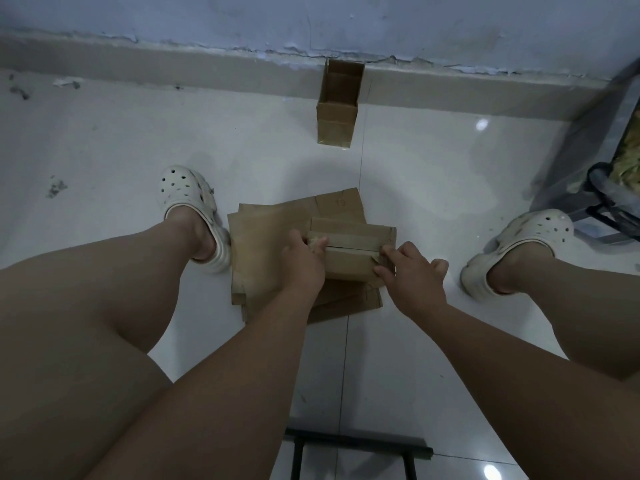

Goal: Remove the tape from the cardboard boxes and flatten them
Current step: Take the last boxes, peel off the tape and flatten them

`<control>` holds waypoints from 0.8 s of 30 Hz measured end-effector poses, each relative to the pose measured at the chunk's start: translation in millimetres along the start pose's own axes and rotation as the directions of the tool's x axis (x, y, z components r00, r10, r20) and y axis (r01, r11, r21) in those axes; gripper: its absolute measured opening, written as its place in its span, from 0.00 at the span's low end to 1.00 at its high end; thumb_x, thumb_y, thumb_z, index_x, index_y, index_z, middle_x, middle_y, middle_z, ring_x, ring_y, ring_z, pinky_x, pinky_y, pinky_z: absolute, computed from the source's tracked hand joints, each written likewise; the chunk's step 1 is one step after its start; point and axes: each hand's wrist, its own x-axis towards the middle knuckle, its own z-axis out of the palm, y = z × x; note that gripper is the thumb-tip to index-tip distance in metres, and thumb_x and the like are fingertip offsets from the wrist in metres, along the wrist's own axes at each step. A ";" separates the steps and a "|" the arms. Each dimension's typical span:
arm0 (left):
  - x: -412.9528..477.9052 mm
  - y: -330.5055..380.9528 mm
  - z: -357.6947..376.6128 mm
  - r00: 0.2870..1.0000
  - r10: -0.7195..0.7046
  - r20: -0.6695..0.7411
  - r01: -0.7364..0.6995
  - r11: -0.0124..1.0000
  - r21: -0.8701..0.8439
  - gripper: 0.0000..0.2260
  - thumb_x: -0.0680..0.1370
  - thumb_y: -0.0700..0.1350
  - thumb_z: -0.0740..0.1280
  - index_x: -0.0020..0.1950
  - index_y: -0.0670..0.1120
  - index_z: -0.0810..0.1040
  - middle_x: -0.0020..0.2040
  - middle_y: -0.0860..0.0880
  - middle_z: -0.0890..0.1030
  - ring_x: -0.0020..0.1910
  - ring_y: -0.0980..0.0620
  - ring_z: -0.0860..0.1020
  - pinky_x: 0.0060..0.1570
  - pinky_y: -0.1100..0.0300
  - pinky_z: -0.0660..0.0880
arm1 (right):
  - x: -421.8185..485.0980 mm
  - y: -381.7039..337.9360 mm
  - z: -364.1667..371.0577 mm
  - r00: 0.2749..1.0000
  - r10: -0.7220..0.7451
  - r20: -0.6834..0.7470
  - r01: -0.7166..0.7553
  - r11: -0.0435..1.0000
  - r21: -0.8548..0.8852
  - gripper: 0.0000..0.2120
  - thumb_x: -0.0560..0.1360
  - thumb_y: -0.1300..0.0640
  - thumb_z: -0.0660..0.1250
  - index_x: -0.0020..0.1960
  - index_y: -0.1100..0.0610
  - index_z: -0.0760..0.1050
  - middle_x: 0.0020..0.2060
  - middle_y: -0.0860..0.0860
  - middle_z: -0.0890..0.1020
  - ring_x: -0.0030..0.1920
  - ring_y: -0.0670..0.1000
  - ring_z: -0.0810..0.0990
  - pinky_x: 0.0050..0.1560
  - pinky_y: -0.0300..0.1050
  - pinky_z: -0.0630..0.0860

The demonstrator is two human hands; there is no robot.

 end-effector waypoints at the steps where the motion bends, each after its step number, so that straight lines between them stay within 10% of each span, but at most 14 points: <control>1: 1.3 0.7 -0.5 1.000 0.004 -0.003 -0.004 1.000 0.000 0.13 0.80 0.54 0.61 0.52 0.47 0.63 0.56 0.44 0.73 0.46 0.49 0.72 0.37 0.59 0.66 | 0.4 -2.2 -0.3 1.000 -0.007 -0.007 0.007 1.000 -0.008 0.16 0.81 0.46 0.57 0.66 0.49 0.70 0.54 0.48 0.71 0.51 0.50 0.75 0.47 0.45 0.48; 11: 14.9 7.0 -5.4 1.000 -0.009 -0.002 0.009 0.999 0.053 0.15 0.80 0.52 0.60 0.59 0.43 0.67 0.59 0.42 0.73 0.47 0.51 0.69 0.32 0.63 0.61 | -3.1 -6.5 -2.7 0.993 -0.106 0.061 0.114 0.982 -0.149 0.34 0.74 0.35 0.63 0.73 0.51 0.62 0.70 0.50 0.63 0.67 0.53 0.63 0.59 0.50 0.60; 24: 18.3 8.5 -7.8 1.000 -0.015 -0.009 0.016 0.998 0.057 0.14 0.81 0.53 0.59 0.57 0.44 0.66 0.57 0.43 0.73 0.46 0.50 0.70 0.34 0.60 0.63 | -0.2 -7.2 -1.5 0.952 -0.235 -0.198 0.215 0.970 -0.117 0.26 0.63 0.69 0.74 0.60 0.61 0.78 0.56 0.58 0.80 0.49 0.61 0.79 0.45 0.51 0.68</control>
